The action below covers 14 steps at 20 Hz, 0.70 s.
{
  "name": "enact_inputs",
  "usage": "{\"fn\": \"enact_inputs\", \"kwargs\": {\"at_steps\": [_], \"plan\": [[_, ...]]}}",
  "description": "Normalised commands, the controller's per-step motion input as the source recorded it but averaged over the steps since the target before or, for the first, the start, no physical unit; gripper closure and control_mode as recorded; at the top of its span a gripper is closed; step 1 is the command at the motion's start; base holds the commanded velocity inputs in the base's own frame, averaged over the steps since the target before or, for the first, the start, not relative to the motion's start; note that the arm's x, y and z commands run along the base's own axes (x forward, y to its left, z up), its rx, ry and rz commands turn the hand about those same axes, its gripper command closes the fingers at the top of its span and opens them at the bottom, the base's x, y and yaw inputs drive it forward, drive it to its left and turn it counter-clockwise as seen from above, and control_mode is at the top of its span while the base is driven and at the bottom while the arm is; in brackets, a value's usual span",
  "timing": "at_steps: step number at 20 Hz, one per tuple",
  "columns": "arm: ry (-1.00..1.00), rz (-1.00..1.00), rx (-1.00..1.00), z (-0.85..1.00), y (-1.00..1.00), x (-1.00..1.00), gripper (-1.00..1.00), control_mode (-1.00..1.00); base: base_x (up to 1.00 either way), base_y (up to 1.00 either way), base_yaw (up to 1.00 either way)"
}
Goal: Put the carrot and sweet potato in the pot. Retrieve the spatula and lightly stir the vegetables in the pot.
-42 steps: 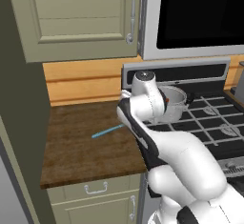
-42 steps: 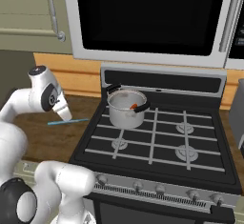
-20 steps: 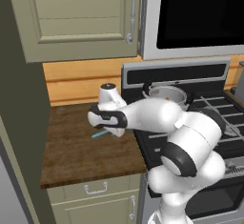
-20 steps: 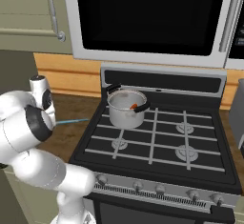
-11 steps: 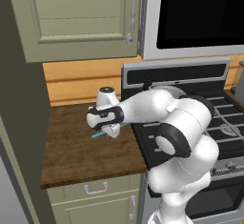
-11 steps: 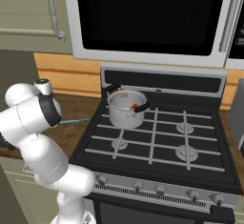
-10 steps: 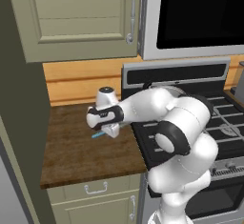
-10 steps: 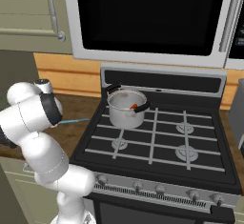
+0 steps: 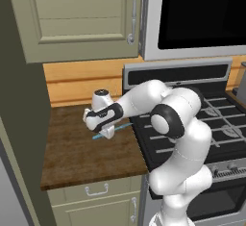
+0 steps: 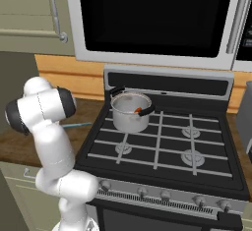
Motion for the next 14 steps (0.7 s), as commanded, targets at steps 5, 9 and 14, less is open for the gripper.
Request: {"fn": "enact_inputs", "kwargs": {"at_steps": [5,9,14], "plan": [[0.00,-0.04,0.00,-0.36,0.04,0.06,-1.00,-1.00,0.00,0.00,0.00],[0.00,-0.04,0.00,-0.35,0.00,0.01,-1.00,-1.00,0.00,0.00,0.00],[0.00,-0.05,0.00,-0.43,0.01,0.03,1.00,-1.00,0.00,0.00,0.00]]}}
